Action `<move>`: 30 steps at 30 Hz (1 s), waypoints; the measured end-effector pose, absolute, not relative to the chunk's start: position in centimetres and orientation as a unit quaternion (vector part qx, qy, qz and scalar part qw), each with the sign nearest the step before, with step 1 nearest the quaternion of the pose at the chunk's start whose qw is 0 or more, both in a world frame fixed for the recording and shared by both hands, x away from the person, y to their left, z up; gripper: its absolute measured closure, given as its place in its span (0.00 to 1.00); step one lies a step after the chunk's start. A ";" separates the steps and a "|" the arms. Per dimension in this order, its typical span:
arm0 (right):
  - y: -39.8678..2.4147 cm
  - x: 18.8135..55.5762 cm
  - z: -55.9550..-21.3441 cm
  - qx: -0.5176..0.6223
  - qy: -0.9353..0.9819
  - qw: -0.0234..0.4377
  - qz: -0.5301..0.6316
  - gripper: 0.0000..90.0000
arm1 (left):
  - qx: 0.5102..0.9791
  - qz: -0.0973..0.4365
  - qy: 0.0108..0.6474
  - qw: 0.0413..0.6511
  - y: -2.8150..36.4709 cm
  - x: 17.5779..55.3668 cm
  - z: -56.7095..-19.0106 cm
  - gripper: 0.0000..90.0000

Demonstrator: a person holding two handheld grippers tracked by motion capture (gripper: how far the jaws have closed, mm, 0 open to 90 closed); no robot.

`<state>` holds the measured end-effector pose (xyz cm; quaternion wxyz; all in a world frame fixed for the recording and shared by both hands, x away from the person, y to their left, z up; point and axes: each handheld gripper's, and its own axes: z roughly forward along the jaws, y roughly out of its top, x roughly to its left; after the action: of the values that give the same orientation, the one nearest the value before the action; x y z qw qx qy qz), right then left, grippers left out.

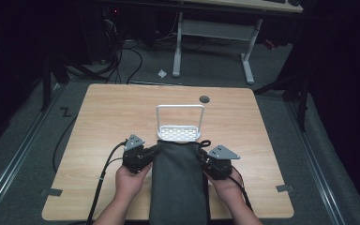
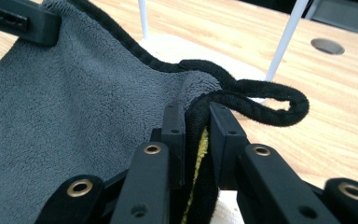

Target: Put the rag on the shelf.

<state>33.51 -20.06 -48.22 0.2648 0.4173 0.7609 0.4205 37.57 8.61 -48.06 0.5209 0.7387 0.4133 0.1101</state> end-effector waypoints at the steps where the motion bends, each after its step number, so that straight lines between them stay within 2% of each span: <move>1: -20.0 33.5 -48.1 0.416 0.760 0.267 0.422 0.87 | 0.737 0.113 0.412 0.524 8.6 37.5 -47.8 0.94; 10: -19.8 34.1 -46.2 0.408 0.740 0.291 0.448 0.87 | 0.716 0.149 0.404 0.550 8.7 37.9 -45.1 0.95; 22: -20.0 35.4 -41.5 0.393 0.718 0.327 0.473 0.87 | 0.696 0.184 0.384 0.578 8.5 39.2 -40.7 0.95; 30: -19.8 35.4 -40.1 0.381 0.716 0.336 0.478 0.87 | 0.695 0.198 0.376 0.581 8.7 39.9 -39.5 0.95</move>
<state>35.44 -19.80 -40.07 0.3362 0.3813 0.7162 0.4781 39.87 8.68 -39.54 0.5808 0.6946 0.3756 0.1980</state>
